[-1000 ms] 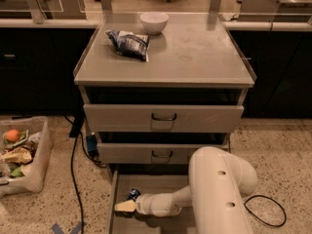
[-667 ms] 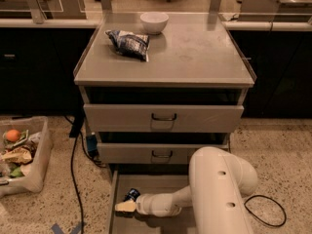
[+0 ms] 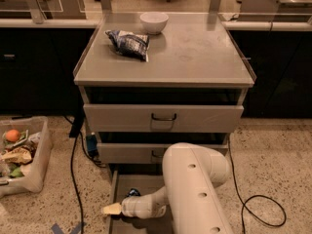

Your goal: Pick pepsi can from bottom drawer and place on counter

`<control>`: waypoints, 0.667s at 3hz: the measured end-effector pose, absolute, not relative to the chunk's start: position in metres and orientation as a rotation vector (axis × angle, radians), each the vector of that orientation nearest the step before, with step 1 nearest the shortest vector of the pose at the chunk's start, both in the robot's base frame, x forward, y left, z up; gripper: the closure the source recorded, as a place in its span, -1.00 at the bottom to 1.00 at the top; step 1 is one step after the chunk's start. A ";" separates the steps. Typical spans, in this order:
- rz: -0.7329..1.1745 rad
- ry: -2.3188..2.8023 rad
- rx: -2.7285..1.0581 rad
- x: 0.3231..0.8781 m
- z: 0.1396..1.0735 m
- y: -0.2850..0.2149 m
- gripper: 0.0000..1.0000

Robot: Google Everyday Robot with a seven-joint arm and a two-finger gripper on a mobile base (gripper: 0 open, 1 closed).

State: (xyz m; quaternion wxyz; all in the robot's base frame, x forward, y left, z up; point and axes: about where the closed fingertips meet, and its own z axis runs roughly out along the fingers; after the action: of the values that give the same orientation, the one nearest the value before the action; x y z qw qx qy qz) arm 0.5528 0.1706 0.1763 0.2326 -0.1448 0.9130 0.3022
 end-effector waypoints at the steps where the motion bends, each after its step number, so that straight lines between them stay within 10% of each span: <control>1: 0.830 2.509 -0.397 0.553 0.176 0.171 -1.00; 2: 0.790 2.560 -0.308 0.575 0.164 0.162 -1.00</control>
Offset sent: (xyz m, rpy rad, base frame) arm 0.0583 -0.0236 -0.0311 -0.0709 0.1169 -0.1751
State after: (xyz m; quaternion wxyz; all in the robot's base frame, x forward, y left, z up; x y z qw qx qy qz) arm 0.5747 0.1625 0.1644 0.2204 -0.1115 0.9259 0.2858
